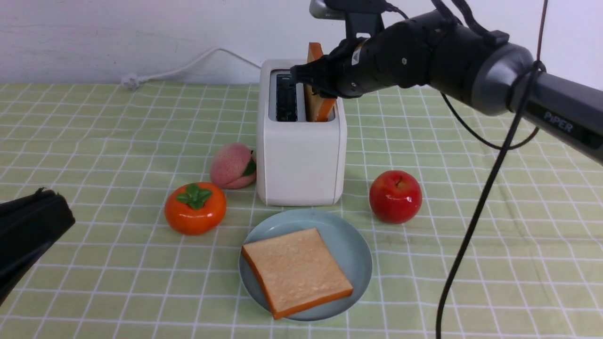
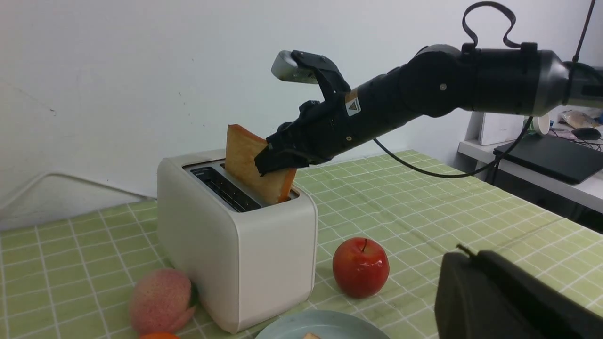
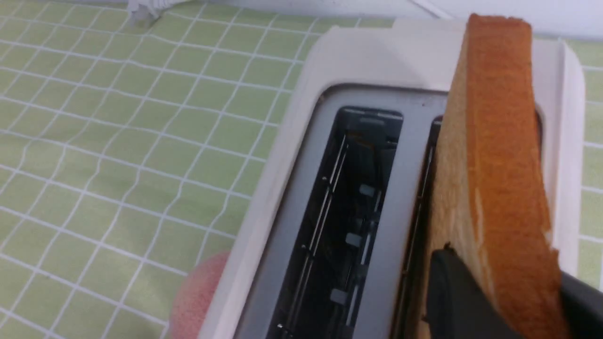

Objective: Take toasted bread from bread machine on green coffee tablecloth place on plate.
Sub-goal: 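Place the held slice of bread on top of the slice on the plate with the right gripper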

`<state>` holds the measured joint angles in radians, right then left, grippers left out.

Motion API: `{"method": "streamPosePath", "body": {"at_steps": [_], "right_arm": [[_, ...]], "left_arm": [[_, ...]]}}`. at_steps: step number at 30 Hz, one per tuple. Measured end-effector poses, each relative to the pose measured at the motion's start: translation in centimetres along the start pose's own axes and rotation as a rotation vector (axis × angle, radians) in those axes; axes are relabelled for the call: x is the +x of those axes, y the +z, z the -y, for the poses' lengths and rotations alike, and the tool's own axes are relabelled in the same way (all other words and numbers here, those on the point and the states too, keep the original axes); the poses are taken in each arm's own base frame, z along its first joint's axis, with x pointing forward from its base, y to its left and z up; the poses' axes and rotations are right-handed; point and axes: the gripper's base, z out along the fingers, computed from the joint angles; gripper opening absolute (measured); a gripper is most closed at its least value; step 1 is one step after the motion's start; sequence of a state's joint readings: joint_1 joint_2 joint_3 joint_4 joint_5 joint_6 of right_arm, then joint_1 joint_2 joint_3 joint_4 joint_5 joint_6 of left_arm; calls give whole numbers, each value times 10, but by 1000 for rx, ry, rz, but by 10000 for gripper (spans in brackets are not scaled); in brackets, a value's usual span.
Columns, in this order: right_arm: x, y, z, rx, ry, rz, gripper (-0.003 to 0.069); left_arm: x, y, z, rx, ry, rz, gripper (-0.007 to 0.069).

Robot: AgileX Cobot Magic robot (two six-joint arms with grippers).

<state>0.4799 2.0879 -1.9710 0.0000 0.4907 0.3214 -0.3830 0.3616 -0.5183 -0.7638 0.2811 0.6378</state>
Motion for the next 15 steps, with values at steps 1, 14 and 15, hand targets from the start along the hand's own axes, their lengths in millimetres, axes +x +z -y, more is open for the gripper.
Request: {"method": "streamPosePath", "body": {"at_steps": [1, 14, 15], "right_arm": [[-5, -7, -2, -3, 0, 10, 116], [-50, -214, -23, -44, -193, -84, 116], [-42, -225, -22, -47, -214, -124, 116]], "left_arm": [[0, 0, 0, 0, 0, 0, -13], [3, 0, 2, 25, 0, -33, -13], [4, 0, 3, 34, 0, -45, -13]]}}
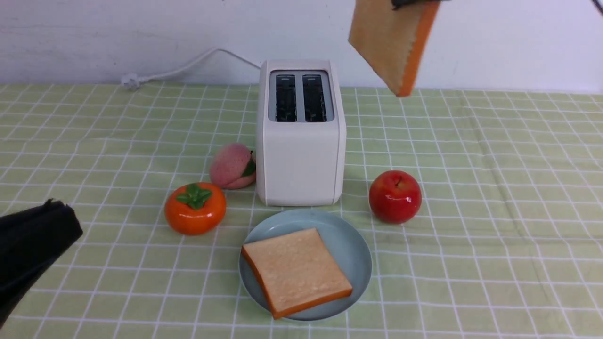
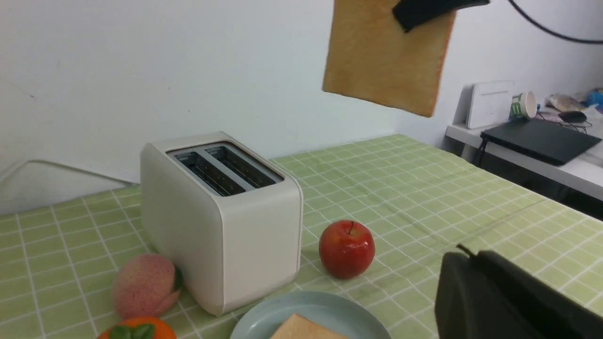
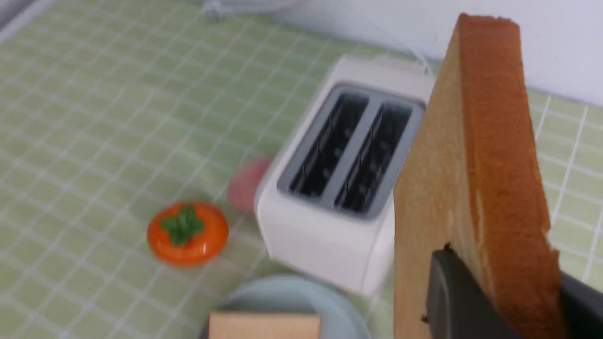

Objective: Take toasted bread from bread machine on green coffee tablecloth place on plate.
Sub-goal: 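Place the held slice of bread on top of the slice on the plate with the right gripper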

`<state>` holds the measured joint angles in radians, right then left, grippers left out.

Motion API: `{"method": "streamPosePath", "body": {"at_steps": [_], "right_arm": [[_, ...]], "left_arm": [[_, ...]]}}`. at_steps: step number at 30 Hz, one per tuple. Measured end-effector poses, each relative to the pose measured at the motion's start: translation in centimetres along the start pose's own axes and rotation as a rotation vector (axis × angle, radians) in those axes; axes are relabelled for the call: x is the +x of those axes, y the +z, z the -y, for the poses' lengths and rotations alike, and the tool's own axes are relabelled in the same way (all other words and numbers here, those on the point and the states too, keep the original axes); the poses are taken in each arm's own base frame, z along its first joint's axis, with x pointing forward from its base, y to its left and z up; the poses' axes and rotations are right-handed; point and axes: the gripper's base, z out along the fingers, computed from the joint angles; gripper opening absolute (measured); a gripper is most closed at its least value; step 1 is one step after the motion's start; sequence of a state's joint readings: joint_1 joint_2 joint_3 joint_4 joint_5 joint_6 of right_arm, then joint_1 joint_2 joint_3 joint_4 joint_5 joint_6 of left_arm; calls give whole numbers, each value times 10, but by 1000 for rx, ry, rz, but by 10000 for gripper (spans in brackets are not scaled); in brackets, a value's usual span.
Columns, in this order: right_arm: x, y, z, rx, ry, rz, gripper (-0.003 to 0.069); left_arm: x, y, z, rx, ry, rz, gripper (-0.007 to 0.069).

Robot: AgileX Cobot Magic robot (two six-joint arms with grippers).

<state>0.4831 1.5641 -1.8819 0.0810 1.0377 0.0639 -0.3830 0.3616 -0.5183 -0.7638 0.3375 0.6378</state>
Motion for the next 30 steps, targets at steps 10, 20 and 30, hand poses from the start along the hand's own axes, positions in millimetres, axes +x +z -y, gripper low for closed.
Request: {"method": "streamPosePath", "body": {"at_steps": [10, 20, 30], "right_arm": [[93, 25, -7, -166, 102, -262, 116], [114, 135, -30, -570, 226, -321, 116], [145, 209, -14, -478, 338, -348, 116]], "left_arm": [[2, 0, 2, 19, 0, -26, -13], [4, 0, 3, 30, 2, -42, -13], [4, 0, 3, 30, 2, -43, -13]]}}
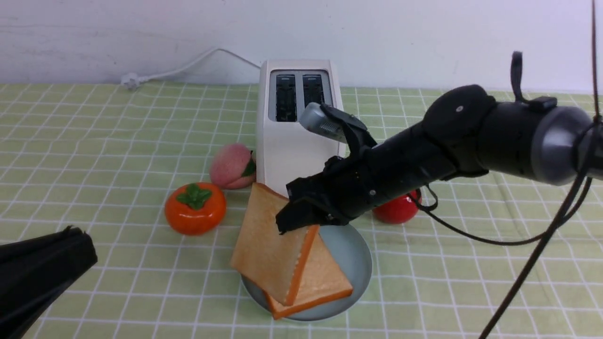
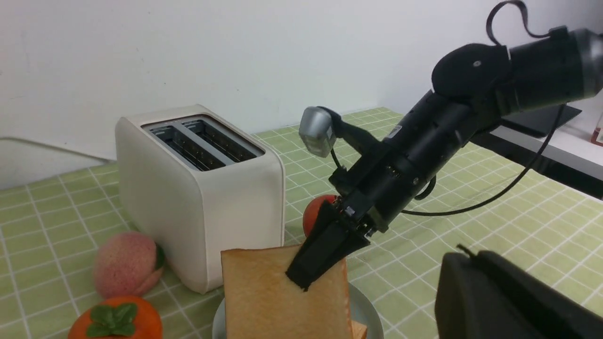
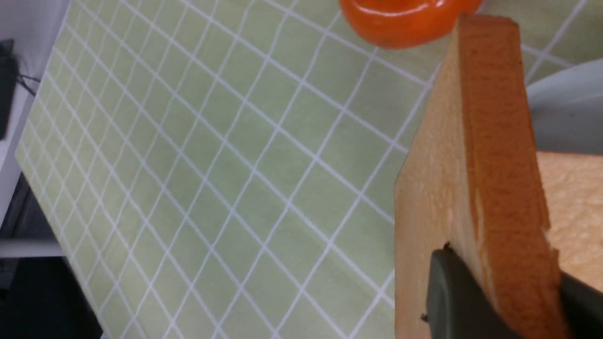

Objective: Take toasted bread from bread machine on green coffee tablecloth place on plate.
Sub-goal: 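Place the held slice of bread on top of the slice on the plate with the right gripper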

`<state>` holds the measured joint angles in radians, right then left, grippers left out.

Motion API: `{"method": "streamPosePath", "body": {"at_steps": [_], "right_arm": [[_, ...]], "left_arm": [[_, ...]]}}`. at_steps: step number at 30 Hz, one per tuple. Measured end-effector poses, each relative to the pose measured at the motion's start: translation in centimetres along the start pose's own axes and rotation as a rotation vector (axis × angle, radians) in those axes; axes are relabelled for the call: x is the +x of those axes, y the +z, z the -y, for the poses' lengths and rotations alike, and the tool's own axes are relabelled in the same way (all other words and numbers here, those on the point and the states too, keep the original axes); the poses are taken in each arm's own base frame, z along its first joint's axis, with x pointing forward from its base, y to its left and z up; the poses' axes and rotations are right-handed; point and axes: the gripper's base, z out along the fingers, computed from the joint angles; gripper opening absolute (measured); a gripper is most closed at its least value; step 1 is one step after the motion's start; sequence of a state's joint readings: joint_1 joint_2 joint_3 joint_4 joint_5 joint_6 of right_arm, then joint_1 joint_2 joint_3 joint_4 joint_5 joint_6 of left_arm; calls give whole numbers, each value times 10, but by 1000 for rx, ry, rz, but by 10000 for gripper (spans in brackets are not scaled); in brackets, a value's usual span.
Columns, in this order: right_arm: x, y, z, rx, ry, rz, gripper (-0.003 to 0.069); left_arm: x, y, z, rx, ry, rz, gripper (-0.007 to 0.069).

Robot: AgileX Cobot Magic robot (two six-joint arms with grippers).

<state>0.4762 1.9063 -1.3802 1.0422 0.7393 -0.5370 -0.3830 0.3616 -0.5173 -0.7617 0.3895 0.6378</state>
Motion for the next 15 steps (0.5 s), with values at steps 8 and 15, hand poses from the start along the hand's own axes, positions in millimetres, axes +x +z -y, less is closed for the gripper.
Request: {"method": "streamPosePath", "body": {"at_steps": [8, 15], "right_arm": [[-5, -1, 23, 40, 40, 20, 175], [-13, -19, 48, 97, 42, 34, 475]], "left_arm": [[0, 0, 0, 0, 0, 0, -13], [0, 0, 0, 0, 0, 0, -13]]}}
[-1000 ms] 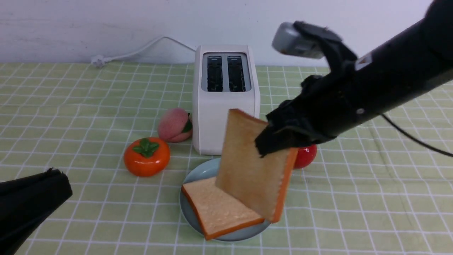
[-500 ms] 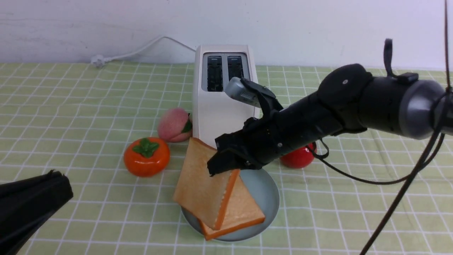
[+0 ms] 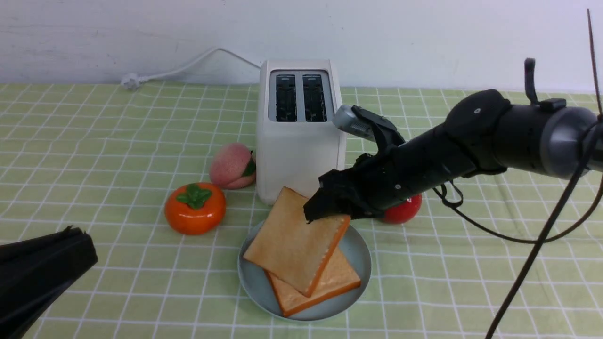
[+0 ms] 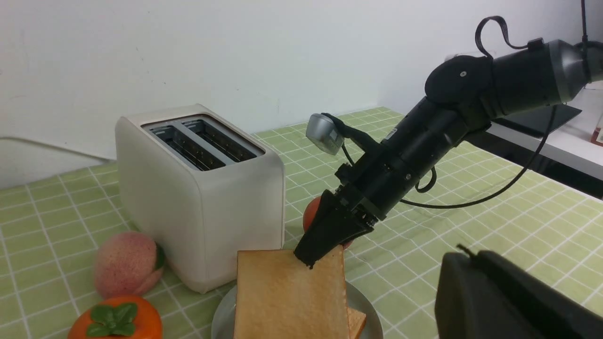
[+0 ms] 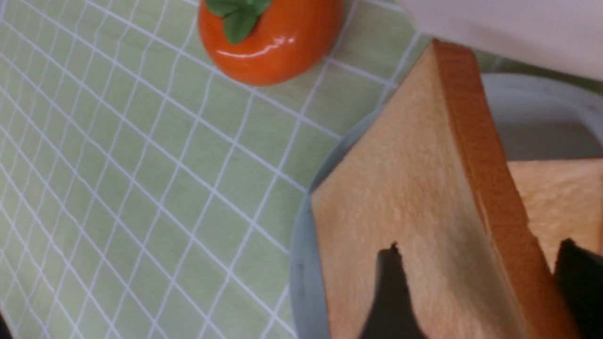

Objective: Take toasted bread from bread machine on green coffee tablecloth place on plate.

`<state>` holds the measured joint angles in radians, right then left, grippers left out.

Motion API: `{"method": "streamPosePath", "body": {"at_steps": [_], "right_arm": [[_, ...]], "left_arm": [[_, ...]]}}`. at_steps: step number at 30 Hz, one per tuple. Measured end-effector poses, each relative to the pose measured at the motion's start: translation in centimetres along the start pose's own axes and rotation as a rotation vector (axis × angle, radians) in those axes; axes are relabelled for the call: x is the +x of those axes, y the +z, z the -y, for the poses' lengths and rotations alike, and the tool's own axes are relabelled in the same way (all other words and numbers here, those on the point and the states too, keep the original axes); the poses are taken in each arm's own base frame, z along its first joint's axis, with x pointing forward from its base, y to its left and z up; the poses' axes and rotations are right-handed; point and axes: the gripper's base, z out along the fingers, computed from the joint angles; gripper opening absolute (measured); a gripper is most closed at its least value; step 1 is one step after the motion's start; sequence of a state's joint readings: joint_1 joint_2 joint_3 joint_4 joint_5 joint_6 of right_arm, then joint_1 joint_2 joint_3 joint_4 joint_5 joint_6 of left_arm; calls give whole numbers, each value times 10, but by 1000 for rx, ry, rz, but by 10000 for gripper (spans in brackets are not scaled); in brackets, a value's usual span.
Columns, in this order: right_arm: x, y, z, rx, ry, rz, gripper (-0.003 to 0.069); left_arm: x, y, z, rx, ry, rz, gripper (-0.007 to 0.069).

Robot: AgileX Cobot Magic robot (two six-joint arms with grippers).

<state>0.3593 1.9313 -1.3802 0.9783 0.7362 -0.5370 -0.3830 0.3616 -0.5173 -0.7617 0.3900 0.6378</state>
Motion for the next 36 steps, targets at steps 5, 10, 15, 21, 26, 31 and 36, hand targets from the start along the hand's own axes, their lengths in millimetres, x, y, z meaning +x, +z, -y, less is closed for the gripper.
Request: {"method": "streamPosePath", "body": {"at_steps": [5, 10, 15, 21, 26, 31, 36], "right_arm": [[-5, -31, 4, 41, -64, -3, 568], [-3, -105, -28, 158, -188, 15, 498], [22, -178, -61, 313, -268, 1, 328], [73, -246, -85, 453, -270, 27, 94], [126, -270, -91, 452, -232, 92, 6], [178, -275, -83, 444, -180, 144, 0], [231, -273, -69, 425, -167, 290, 0]], "left_arm": [[0, 0, 0, 0, 0, 0, -13], [0, 0, 0, -4, 12, -3, -13], [0, 0, -1, -13, 23, 2, -13], [-4, 0, -4, -41, -7, 41, -13], [-4, -4, -4, -55, -7, 73, -13], [12, -15, -4, -62, -8, 105, -13], [47, -25, -7, -90, -10, 144, -13]]}}
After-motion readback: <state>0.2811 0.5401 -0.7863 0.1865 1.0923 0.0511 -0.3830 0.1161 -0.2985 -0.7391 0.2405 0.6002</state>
